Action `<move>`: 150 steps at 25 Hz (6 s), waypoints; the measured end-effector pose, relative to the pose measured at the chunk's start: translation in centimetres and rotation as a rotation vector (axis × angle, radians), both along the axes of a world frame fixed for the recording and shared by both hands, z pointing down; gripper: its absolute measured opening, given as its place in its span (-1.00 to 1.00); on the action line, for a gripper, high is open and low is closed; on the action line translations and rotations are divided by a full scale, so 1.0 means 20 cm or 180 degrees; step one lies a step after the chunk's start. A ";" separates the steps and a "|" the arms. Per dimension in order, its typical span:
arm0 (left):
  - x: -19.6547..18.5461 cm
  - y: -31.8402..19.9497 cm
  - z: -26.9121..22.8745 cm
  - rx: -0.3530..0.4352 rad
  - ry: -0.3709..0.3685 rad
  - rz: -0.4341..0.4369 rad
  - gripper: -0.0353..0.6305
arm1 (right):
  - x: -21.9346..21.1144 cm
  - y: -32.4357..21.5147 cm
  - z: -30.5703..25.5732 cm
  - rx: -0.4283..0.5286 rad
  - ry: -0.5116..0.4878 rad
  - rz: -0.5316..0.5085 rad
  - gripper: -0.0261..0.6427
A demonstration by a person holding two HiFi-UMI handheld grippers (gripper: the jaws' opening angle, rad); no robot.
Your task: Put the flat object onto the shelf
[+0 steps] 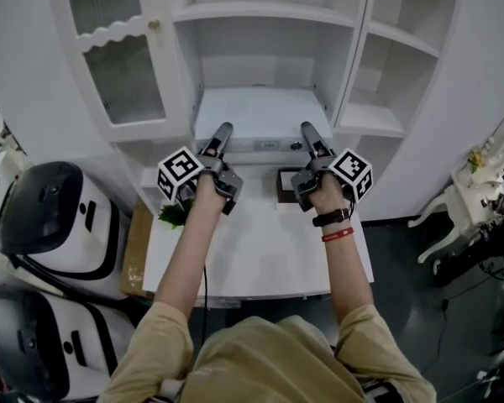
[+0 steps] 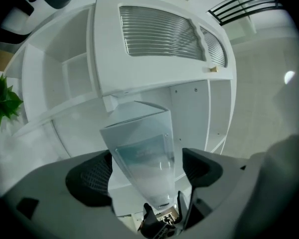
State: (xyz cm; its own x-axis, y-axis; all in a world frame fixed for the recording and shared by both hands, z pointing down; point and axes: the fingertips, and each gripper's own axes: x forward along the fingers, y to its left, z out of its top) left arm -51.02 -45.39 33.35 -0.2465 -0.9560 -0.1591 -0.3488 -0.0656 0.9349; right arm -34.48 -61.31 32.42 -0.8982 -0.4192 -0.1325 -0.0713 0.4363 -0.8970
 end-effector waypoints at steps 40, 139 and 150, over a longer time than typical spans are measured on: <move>0.31 0.35 0.06 -0.1661 -0.3357 -0.1046 0.37 | 0.32 0.37 0.08 0.2714 0.1798 0.0774 0.49; -0.08 -0.09 0.02 -0.1640 -0.3390 -0.0918 0.14 | -0.18 -0.03 0.00 0.2871 0.1893 0.0698 0.49; 0.09 0.12 0.15 -0.1740 -0.3476 -0.1021 -0.05 | -0.01 0.15 0.12 0.2951 0.1958 0.0650 0.29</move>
State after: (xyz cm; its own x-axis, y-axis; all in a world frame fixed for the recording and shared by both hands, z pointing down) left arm -49.32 -43.00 36.38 -0.4689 -0.8827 -0.0294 -0.8832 0.4682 0.0285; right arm -34.59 -58.31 34.89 -0.8442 -0.5354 -0.0276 -0.5350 0.8446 -0.0214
